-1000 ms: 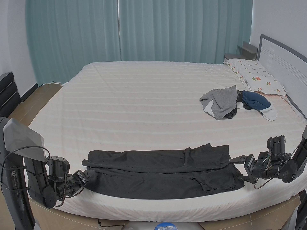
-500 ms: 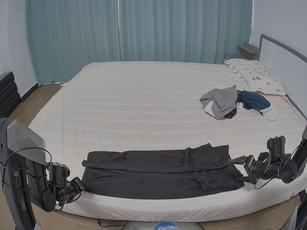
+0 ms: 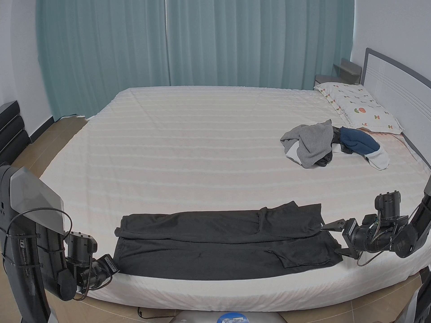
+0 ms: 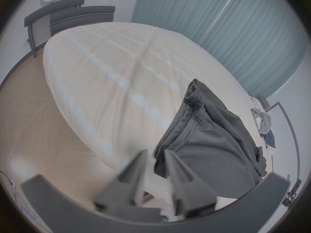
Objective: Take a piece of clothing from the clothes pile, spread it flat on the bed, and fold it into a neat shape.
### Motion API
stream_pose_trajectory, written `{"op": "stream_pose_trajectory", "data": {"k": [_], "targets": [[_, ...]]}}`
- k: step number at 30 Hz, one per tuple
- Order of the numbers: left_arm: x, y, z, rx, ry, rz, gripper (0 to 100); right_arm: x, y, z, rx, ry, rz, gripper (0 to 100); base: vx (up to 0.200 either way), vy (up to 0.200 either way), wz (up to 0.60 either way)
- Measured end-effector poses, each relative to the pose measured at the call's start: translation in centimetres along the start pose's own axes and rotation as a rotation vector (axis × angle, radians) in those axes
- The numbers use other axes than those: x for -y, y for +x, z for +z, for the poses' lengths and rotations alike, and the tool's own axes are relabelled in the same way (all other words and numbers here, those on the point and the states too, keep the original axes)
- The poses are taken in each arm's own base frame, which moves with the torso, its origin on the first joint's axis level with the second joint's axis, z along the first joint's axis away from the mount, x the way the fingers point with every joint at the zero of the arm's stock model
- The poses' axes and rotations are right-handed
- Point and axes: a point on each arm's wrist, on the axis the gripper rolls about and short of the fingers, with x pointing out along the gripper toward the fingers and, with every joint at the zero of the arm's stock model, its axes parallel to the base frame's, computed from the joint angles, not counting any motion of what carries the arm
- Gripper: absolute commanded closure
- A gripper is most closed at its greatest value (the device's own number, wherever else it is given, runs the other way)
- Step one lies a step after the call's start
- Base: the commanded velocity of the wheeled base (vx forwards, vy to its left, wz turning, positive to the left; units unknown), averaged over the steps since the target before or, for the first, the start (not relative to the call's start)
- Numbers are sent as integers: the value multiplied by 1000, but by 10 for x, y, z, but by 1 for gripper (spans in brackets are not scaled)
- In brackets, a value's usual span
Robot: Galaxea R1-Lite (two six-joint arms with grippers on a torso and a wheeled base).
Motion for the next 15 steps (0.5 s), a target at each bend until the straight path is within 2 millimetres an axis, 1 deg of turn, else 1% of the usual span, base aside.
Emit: {"op": "stream_pose_trajectory", "data": {"k": [4,6,11,15], "targets": [[1,-1,3,15,-8,-11,0,0,0,0,1,0,0,0,0,0,0],[2,-3,8,37,-21,-21,0,0,0,0,1,1,1,0,0,0,0],[5,-8,26,111,-58,-67,0,-1,0,1,4,-1,3,0,0,0,0],[13,-8,41,162,-73,-129,0,-1,0,2,5,-2,5,0,0,0,0]]}}
